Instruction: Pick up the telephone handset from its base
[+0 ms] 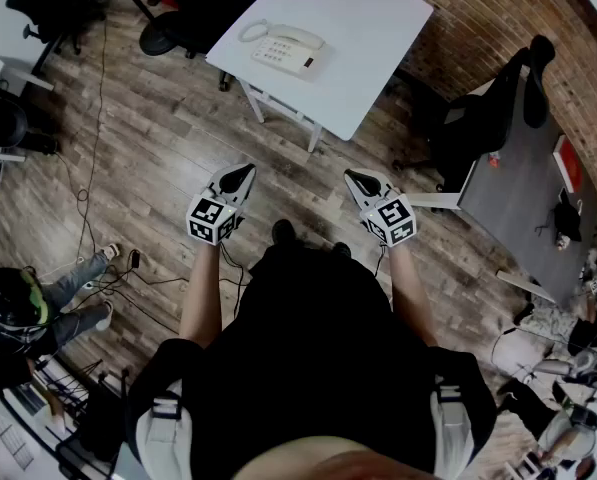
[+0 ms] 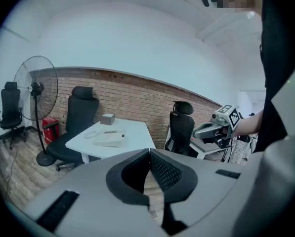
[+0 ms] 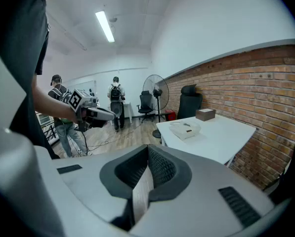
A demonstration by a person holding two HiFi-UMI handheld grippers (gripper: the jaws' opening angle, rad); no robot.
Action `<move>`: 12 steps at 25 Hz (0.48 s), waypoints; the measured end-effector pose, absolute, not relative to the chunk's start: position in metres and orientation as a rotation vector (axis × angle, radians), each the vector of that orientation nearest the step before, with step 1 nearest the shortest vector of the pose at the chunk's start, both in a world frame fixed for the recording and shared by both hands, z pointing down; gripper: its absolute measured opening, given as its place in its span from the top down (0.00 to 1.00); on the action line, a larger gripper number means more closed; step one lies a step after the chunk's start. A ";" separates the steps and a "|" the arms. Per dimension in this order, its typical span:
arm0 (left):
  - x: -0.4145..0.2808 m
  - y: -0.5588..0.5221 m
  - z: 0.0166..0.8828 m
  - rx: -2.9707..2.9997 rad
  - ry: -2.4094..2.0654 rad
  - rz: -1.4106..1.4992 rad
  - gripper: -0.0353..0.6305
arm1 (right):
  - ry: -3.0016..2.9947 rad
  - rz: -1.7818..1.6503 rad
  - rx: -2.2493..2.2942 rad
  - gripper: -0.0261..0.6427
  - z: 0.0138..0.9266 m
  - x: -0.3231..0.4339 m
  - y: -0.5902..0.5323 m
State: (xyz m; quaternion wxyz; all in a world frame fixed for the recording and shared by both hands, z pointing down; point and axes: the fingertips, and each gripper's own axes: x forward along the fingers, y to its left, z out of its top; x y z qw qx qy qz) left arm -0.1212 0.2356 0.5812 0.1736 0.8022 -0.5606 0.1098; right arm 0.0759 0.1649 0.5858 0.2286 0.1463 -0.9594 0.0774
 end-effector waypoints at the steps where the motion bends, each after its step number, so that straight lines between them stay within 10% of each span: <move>1: -0.112 0.242 0.575 2.281 -1.603 0.316 0.92 | -2.653 0.196 0.402 0.96 0.579 0.083 0.172; 12: 0.023 0.307 0.522 2.325 -1.719 0.317 0.92 | -2.740 0.172 0.354 0.96 0.549 0.208 0.248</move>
